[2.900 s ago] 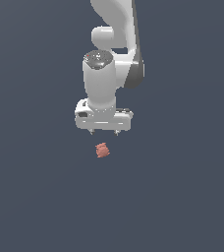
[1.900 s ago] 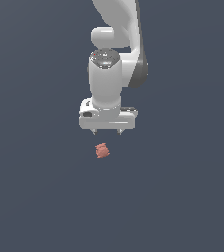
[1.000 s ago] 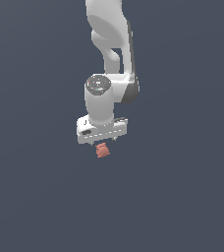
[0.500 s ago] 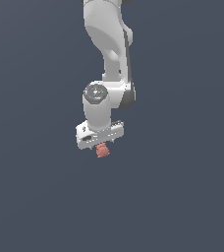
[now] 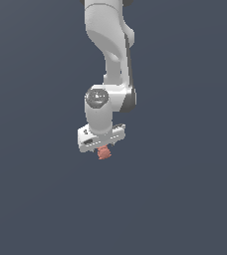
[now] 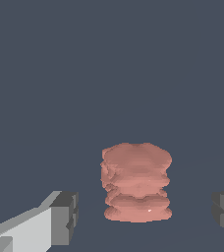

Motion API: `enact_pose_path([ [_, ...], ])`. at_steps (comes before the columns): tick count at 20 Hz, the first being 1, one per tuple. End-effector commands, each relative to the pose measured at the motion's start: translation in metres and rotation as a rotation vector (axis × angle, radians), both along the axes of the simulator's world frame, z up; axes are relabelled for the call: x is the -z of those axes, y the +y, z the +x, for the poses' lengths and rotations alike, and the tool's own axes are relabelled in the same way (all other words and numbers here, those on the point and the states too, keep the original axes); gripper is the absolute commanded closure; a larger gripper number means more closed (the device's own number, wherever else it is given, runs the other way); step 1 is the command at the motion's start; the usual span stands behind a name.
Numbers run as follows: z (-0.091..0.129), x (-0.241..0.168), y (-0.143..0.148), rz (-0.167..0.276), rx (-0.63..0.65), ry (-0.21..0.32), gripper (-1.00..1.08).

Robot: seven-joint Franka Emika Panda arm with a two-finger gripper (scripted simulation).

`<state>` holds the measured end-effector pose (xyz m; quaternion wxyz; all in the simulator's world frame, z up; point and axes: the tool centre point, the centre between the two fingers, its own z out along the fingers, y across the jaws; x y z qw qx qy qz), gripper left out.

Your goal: Pick up the object and move it to a goal position.

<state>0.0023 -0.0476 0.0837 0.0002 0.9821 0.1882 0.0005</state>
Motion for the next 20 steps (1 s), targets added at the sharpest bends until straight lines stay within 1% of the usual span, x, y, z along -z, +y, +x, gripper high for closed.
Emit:
enact_pose_path([
  [1,-0.001,0.011,0.0,0.0,-0.001,0.001,-0.92],
  [6,-0.001,0.035,0.0,0.0,-0.003,0.001,-0.92],
  [11,0.0,0.042,0.0,0.0,-0.003,0.001,-0.92],
  [12,0.0,0.042,0.0,0.0,-0.003,0.001,1.08],
  [20,0.0,0.042,0.0,0.0,-0.003,0.001,1.08],
])
